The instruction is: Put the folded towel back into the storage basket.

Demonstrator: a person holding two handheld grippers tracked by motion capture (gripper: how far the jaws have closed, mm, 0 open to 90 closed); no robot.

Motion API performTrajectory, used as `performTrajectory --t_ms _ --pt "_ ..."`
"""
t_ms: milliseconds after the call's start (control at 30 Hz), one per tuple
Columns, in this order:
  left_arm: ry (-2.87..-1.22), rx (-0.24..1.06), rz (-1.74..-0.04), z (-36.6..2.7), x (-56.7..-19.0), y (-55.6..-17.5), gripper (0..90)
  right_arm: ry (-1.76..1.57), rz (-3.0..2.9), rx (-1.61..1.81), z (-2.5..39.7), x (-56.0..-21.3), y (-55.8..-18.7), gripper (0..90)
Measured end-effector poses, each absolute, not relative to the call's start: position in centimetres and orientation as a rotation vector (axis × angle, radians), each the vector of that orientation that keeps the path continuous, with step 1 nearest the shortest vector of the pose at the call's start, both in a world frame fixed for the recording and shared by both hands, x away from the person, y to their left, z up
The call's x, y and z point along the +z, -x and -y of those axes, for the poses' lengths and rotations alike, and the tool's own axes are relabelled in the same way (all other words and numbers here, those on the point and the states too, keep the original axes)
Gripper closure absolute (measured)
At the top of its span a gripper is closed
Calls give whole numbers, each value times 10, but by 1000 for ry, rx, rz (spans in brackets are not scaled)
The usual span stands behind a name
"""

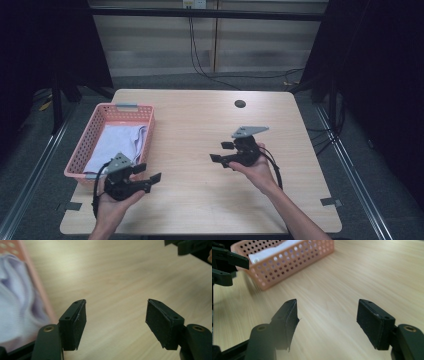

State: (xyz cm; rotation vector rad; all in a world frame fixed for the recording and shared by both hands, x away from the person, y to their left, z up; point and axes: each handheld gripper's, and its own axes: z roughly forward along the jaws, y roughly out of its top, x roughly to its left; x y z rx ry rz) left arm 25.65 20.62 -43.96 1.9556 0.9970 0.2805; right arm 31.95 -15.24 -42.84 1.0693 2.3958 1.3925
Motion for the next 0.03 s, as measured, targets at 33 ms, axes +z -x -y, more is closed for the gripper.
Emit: performTrajectory --t_ms 33 --pt "-1977 267 -993 -202 -444 -256 311 -1087 -2382 1389 161 -430 -314 326"
